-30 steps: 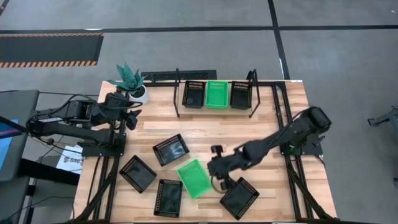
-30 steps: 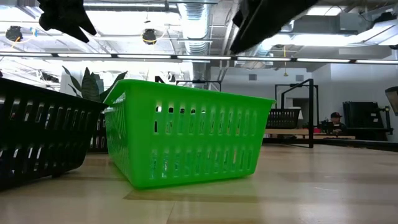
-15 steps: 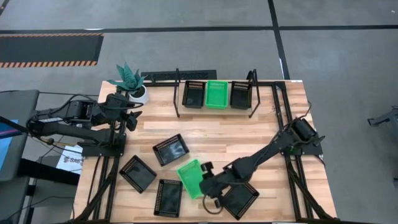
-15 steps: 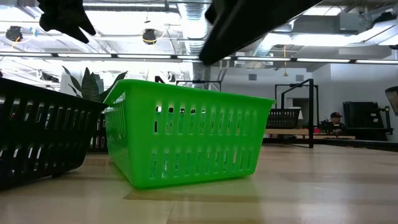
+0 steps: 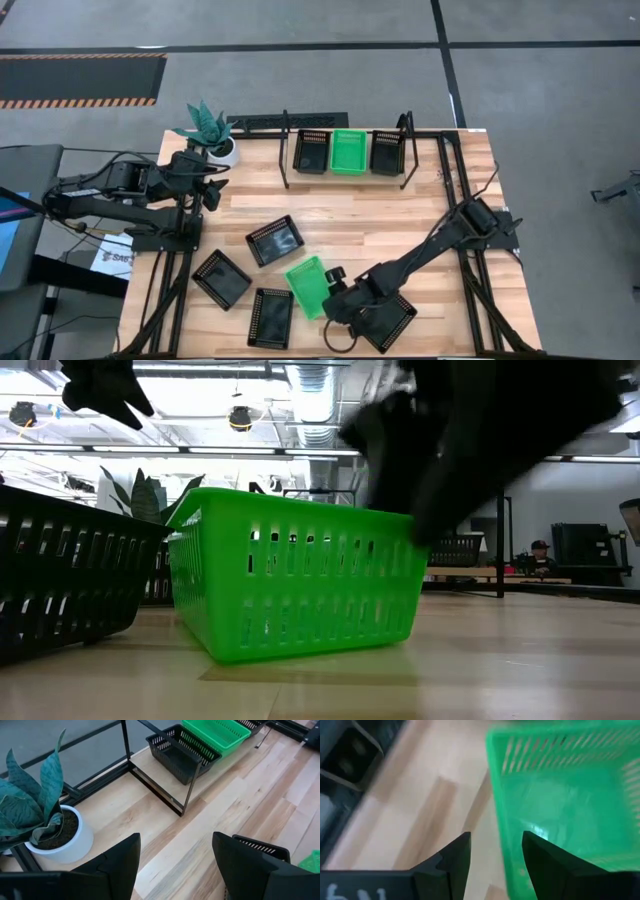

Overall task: Stack baskets on shelf by color
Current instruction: Stack the green basket on top of the green basket on the shelf

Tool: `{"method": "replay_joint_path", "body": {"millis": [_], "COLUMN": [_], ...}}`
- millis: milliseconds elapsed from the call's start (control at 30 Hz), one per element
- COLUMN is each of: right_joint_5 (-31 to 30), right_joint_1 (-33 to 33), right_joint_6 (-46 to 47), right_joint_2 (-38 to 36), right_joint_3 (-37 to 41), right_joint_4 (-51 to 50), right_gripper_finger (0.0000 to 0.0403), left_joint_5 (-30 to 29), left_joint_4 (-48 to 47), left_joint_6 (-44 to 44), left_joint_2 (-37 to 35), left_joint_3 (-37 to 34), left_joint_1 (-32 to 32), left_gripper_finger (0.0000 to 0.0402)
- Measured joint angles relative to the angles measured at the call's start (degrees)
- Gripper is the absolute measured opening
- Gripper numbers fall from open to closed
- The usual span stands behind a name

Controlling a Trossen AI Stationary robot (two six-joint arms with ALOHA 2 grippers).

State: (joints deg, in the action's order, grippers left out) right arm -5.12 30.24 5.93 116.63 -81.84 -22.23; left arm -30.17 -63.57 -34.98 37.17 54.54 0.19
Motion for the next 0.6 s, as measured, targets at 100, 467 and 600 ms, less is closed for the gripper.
{"method": "replay_joint_path", "body": {"millis": [100,467,600], "right_joint_5": [-0.11,-4.22,-5.72], "right_joint_1": [0.0,-0.37,0.78], "right_joint_6": [0.73,10.42,12.93], "right_joint_2": [1.95,0.72,0.08], "right_joint_3": [0.01,0.0,0.05], "right_joint_4": [-1.07,-9.62,-10.72], "right_gripper_finger": [0.0198,0.0017,0.0011], "left_joint_5": [0.02,0.02,0.01], "left_joint_4": [-0.22,-0.11,0.05], "left_joint_6": [0.0,0.02,-0.03], "left_joint_2": [0.0,0.0,0.01], "left_joint_3": [0.02,0.02,0.02], "left_joint_1": [0.0,0.0,-0.01], "left_gripper_finger": [0.0236,0.0236,0.0236]}}
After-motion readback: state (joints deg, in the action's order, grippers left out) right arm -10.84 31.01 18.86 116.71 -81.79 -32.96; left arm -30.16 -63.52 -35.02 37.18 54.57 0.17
